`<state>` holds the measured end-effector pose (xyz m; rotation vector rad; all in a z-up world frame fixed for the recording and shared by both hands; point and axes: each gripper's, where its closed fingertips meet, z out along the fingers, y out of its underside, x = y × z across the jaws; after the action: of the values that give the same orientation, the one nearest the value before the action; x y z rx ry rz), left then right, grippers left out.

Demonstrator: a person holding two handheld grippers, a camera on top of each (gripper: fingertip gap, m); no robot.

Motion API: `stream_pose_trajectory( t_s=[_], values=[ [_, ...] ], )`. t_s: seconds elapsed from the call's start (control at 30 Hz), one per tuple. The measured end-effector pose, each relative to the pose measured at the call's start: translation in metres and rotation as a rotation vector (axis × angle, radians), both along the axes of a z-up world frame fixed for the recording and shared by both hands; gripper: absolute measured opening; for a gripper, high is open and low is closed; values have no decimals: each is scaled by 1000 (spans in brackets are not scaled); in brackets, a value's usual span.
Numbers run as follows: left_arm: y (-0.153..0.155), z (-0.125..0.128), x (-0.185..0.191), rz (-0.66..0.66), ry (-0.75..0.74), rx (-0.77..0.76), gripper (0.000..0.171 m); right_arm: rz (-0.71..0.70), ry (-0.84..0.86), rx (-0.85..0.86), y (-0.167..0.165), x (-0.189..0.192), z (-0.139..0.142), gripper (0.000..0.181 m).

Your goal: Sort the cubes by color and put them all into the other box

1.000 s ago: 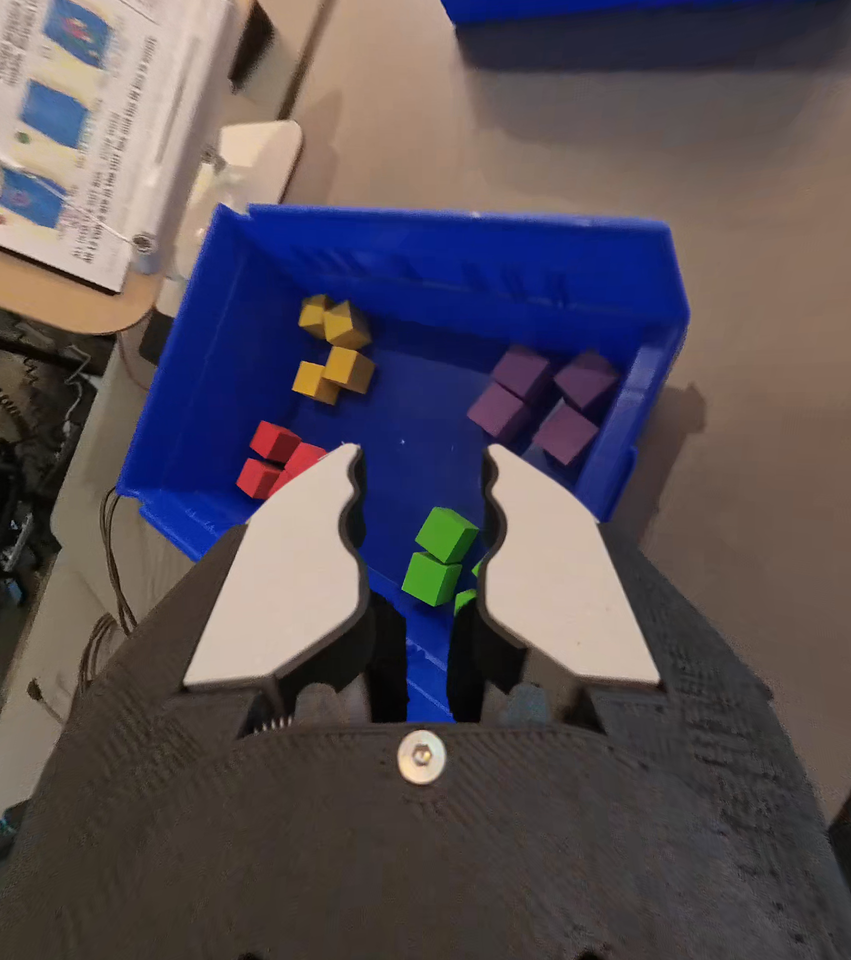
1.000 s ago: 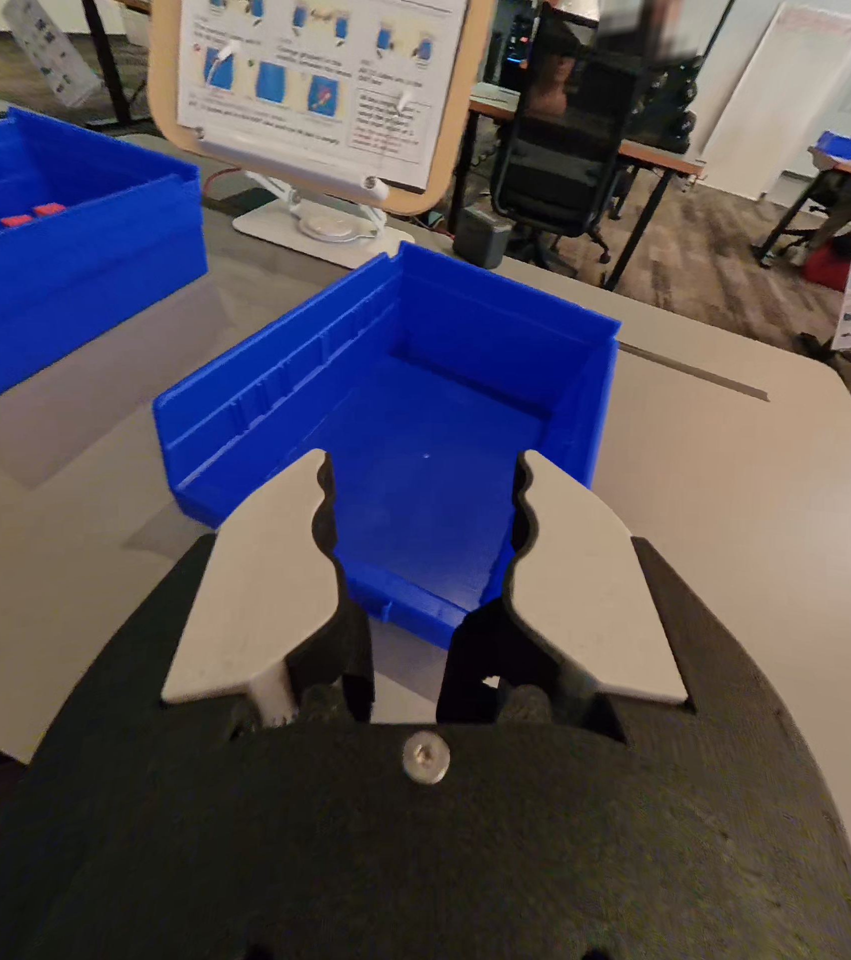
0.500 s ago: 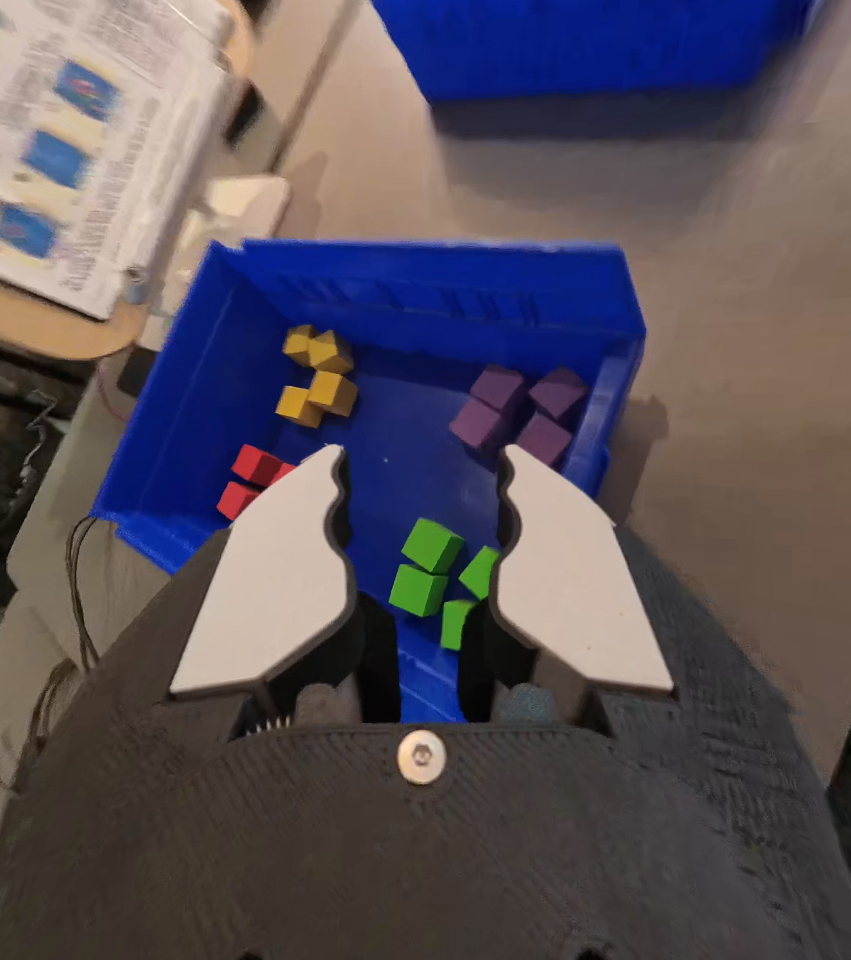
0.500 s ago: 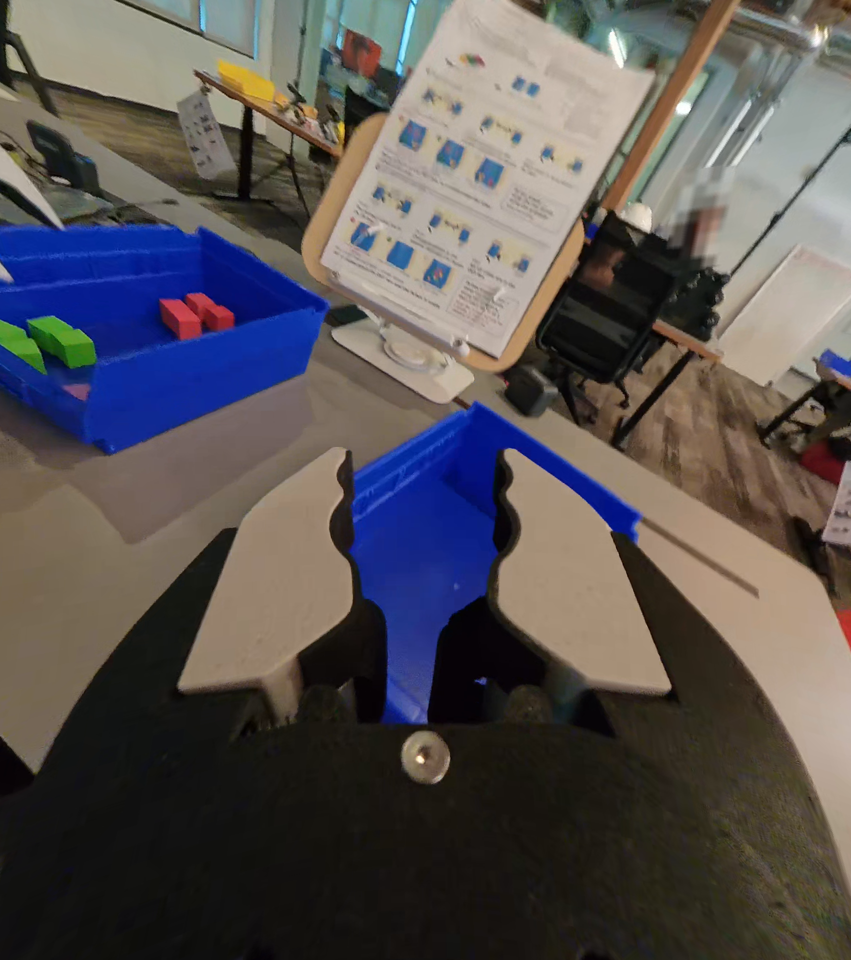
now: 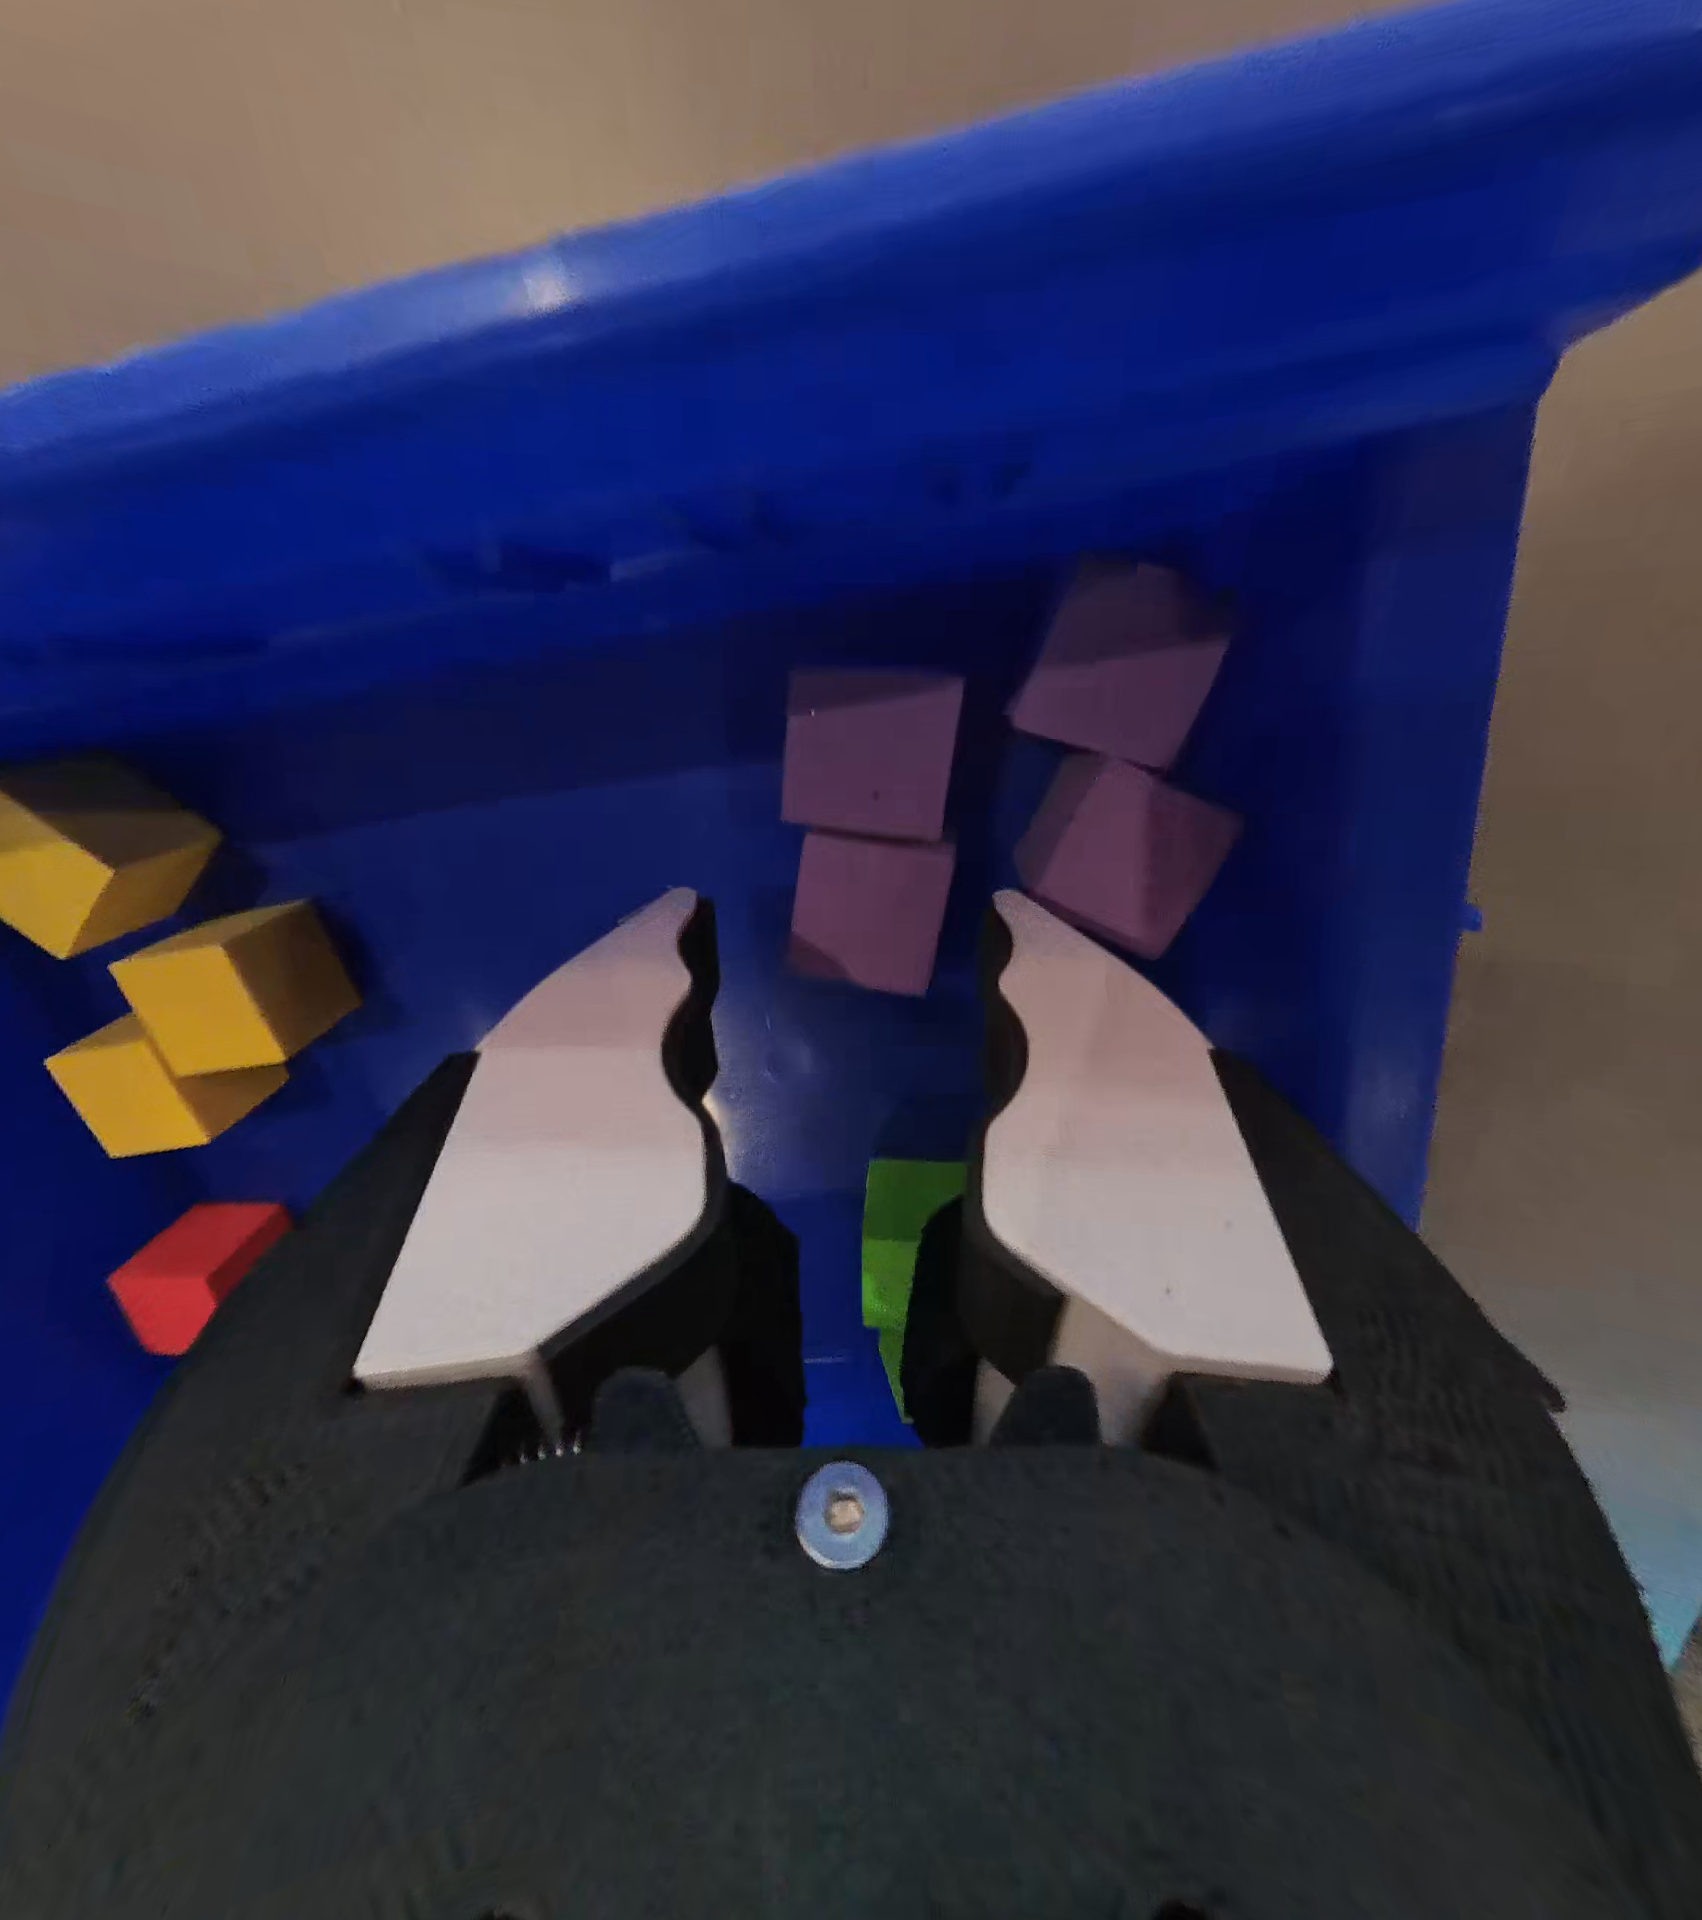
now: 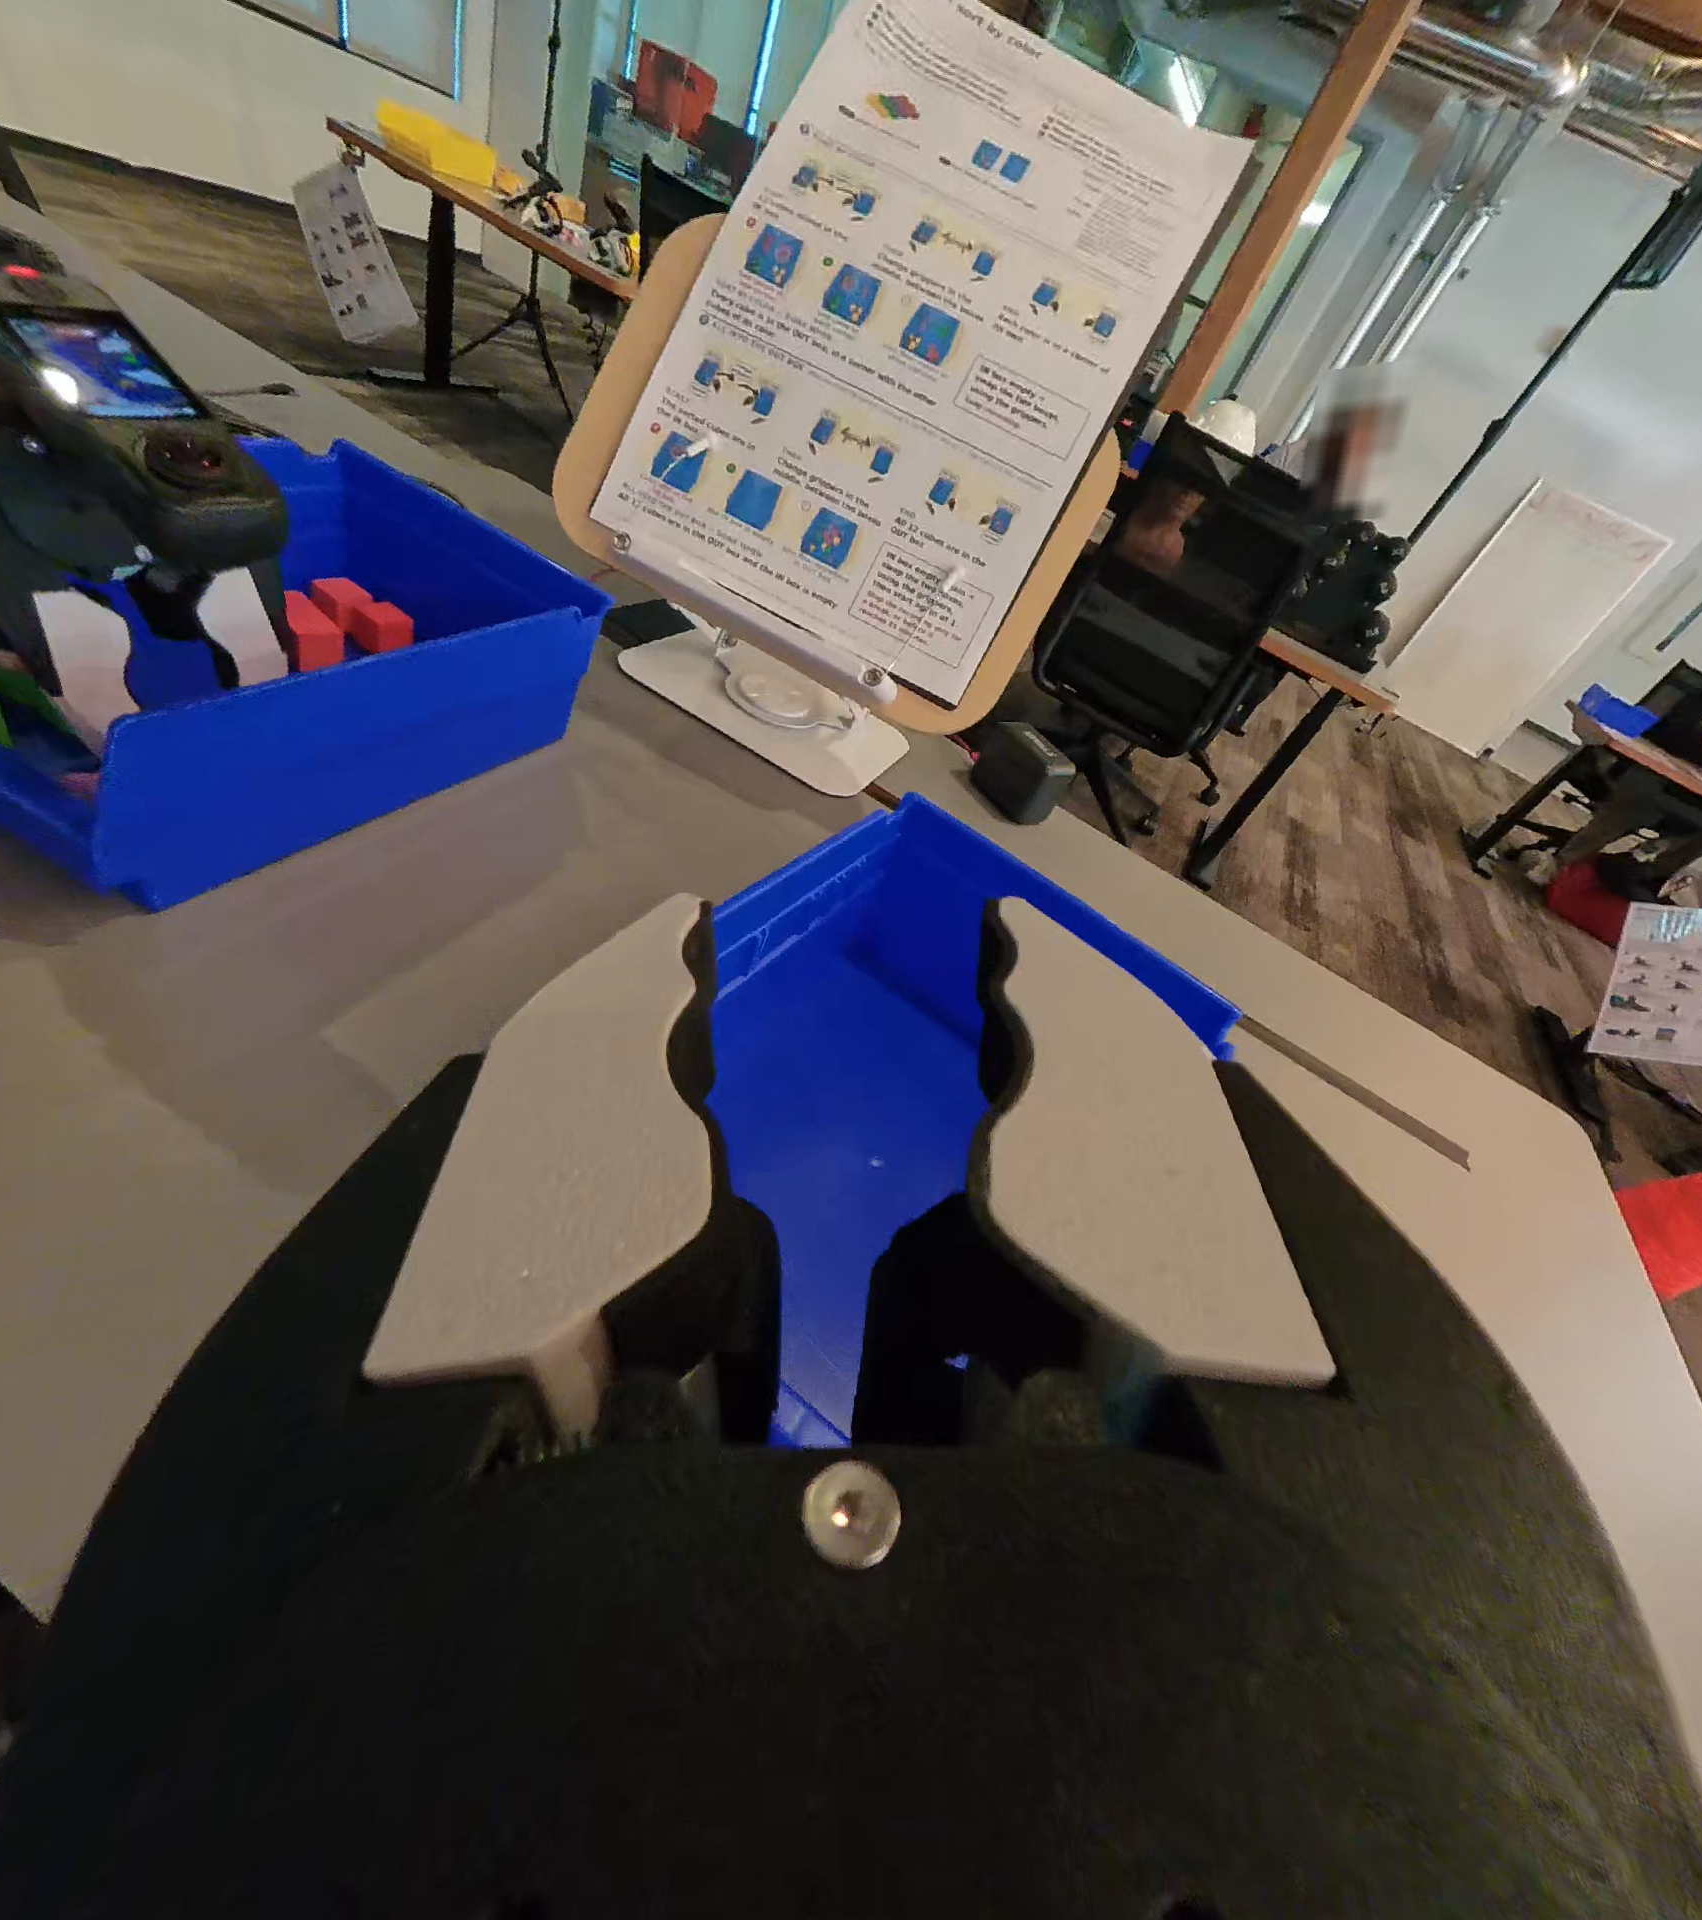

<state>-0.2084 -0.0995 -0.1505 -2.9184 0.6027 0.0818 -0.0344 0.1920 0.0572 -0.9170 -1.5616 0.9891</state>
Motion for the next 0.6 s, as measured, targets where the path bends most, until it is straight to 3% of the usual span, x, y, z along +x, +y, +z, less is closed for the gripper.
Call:
stream_pose_trajectory(
  t_s=[0.2, 0.4, 0.5, 0.6],
  values=[
    [1, -12, 0, 0, -26, -31, 30, 6, -32, -4, 3, -7, -13, 48],
    [1, -3, -7, 81, -6, 70, 29, 23, -53, 2, -3, -12, -23, 47],
    [8, 31, -6, 208, -97, 267, 29, 78, -59, 11, -20, -14, -25, 46],
    [25, 103, 19, 339, -401, 653, 29, 175, -39, 48, -51, -18, -26, 47]
  ],
)
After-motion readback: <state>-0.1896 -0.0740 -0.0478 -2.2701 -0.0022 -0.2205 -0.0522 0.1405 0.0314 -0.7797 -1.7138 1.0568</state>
